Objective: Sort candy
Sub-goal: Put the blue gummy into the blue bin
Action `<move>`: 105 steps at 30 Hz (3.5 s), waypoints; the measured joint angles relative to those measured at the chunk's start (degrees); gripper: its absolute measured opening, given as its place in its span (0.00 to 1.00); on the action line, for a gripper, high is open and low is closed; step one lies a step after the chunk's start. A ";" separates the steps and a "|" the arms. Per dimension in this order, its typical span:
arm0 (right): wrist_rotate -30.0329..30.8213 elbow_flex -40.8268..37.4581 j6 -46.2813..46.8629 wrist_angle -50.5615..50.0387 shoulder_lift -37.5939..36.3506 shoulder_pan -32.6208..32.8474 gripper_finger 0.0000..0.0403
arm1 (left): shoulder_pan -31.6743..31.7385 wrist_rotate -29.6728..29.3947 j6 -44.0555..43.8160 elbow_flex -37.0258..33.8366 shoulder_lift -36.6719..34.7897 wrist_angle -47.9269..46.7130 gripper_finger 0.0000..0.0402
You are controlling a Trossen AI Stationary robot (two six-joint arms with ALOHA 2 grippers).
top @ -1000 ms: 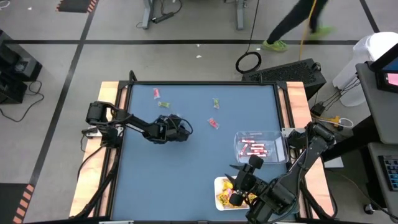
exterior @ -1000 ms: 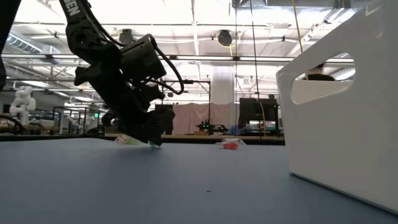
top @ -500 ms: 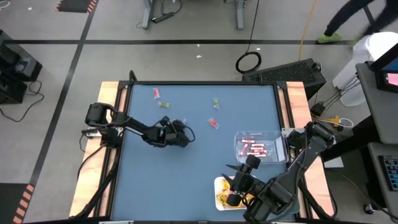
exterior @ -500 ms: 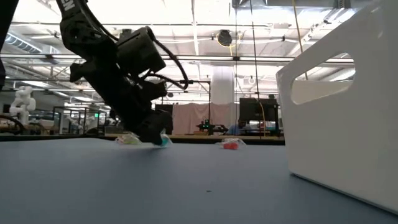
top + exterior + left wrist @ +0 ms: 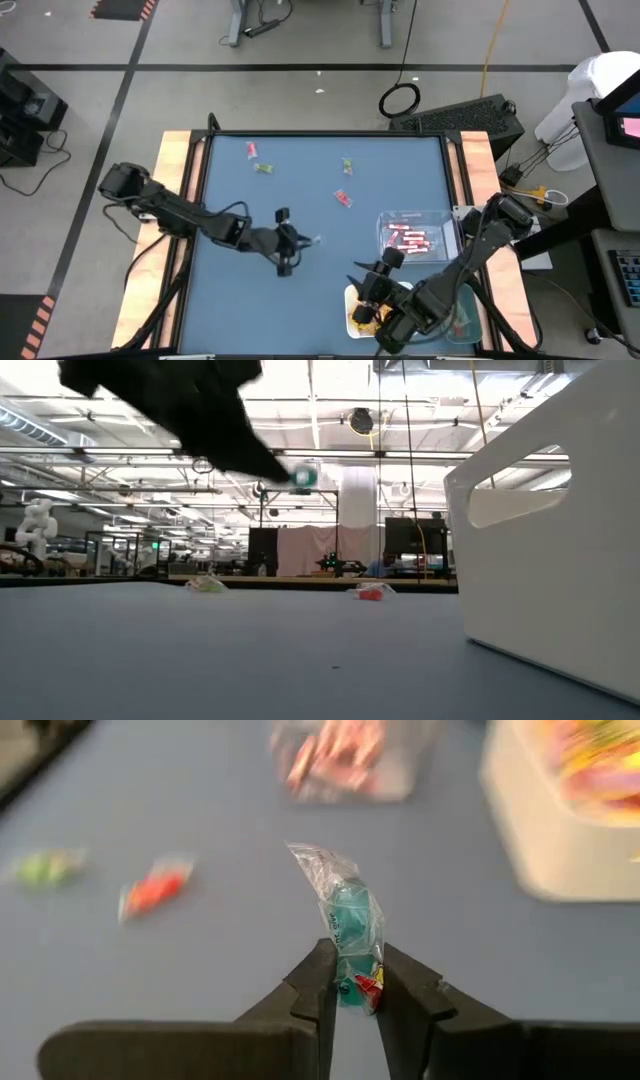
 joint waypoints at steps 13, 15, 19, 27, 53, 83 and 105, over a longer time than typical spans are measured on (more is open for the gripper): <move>-10.47 -6.48 -13.19 23.73 0.02 -8.43 0.58 | -7.92 -0.01 13.25 0.04 -4.01 6.89 0.16; -11.59 -7.34 -15.36 26.49 0.02 -9.33 0.62 | -8.39 0.00 13.89 0.04 -4.01 6.86 0.16; -12.01 -8.12 -17.24 28.37 0.02 -10.86 0.68 | -9.30 0.00 14.09 0.04 -4.01 6.89 0.16; -15.85 -8.12 -22.31 33.76 0.02 -11.62 0.68 | -9.73 0.00 15.46 0.02 -4.01 7.28 0.16; -16.53 -8.12 -26.20 38.65 0.02 -13.08 0.27 | -9.75 0.59 17.94 0.00 -3.99 10.10 0.16; -34.07 -8.10 -21.35 28.26 -3.34 -12.86 0.08 | -9.75 -1.29 11.40 -0.04 -4.55 11.55 0.64; -65.62 -8.06 15.88 -17.44 -15.47 2.19 0.08 | 1.32 -16.13 4.58 -0.07 -3.89 -13.32 0.64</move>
